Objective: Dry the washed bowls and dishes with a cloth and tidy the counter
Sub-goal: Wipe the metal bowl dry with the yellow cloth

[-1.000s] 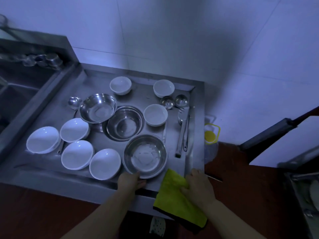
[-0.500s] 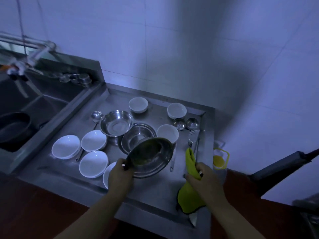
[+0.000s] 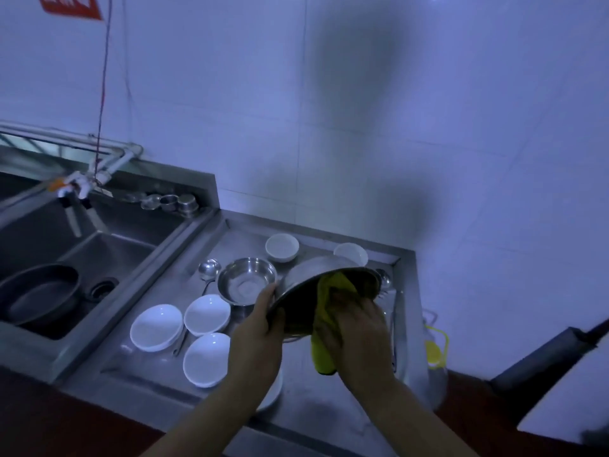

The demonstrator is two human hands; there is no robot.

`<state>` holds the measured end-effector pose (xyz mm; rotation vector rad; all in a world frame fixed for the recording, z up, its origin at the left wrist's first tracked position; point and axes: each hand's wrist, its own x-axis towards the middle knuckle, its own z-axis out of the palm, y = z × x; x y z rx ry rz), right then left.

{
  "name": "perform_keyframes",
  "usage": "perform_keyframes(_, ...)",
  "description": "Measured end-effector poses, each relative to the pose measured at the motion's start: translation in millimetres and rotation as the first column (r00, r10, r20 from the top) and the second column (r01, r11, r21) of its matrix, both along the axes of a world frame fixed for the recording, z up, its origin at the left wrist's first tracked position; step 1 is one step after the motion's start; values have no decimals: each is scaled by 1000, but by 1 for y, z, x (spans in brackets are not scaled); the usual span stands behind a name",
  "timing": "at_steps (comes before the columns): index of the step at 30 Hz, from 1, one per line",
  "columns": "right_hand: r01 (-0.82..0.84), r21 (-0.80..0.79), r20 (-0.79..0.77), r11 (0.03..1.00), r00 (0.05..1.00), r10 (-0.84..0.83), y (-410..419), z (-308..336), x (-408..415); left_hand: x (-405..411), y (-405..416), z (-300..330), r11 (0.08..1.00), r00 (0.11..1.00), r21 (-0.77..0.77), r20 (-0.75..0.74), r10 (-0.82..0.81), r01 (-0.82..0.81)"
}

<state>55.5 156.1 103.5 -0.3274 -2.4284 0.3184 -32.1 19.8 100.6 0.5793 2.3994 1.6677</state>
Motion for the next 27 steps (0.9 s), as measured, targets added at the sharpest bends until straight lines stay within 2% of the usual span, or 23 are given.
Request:
perform_keyframes(3,-129,-14,121,991,984,130,-18,0,-10,-8,-5,11,999,1000,46,13,0,-1)
perform_keyframes(6,-214,-154,69,965,972,227,-40,1,-21,-18,-9,22,993,996,113,80,-40,30)
perform_keyframes(9,-255,-168,98,952,957,273,-58,2,-32,-30,-10,30,989,994,145,100,-37,22)
perform_keyframes(11,-242,-76,136,967,959,250,-61,3,-35,-40,-12,36,983,994,179,90,-67,50)
perform_keyframes(14,-255,189,110,948,965,238,-47,6,-40,-55,-18,48,972,987,189,51,-152,140)
perform_keyframes(17,-264,427,155,865,964,217,-19,14,-44,-69,-26,60,972,982,142,15,-190,186)
perform_keyframes(20,-264,620,177,739,964,197,10,31,-45,-81,-32,76,965,971,109,2,-240,238)
perform_keyframes(23,-202,693,142,692,979,144,25,42,-50,-89,-30,90,966,968,68,-51,-247,250)
perform_keyframes(27,-34,595,-37,803,997,70,5,38,-63,-83,-19,95,967,980,162,-18,-198,198)
